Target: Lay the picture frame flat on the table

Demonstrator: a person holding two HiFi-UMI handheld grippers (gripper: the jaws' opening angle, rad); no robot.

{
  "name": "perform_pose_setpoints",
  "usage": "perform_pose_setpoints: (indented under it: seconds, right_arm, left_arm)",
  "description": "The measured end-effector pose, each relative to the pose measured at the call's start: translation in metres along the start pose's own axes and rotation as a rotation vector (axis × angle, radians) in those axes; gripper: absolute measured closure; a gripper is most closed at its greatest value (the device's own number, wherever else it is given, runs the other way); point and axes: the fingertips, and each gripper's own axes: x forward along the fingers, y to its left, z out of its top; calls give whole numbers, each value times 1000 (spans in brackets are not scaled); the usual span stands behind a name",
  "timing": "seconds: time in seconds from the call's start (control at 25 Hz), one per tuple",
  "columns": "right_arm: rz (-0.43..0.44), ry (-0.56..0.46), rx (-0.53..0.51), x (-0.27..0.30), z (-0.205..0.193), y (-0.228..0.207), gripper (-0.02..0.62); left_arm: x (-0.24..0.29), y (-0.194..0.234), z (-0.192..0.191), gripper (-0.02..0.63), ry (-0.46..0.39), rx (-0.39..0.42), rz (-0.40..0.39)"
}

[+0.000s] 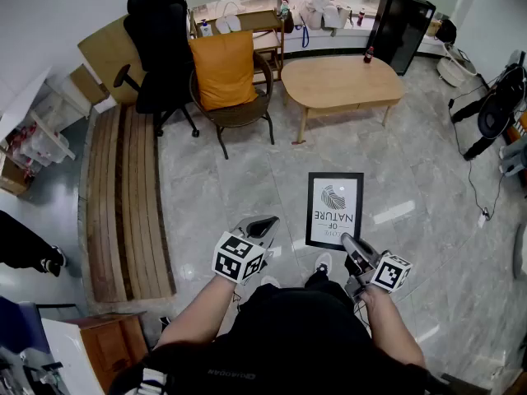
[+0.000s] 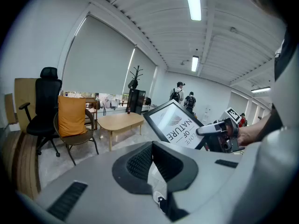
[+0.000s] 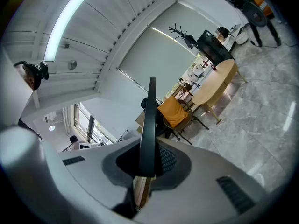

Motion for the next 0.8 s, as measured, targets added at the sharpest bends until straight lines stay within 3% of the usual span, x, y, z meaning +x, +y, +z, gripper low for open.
perform_pose_setpoints:
  seconds: [0.6,0.8]
  right_arm:
    - [-2,-29,-12,3,0,4,575]
    - [33,-24,50,4,-4,-2,575]
  left_arm:
    - [1,1,-8,600,9,1,-20]
    - [8,1,-21,600,44,-29,-14]
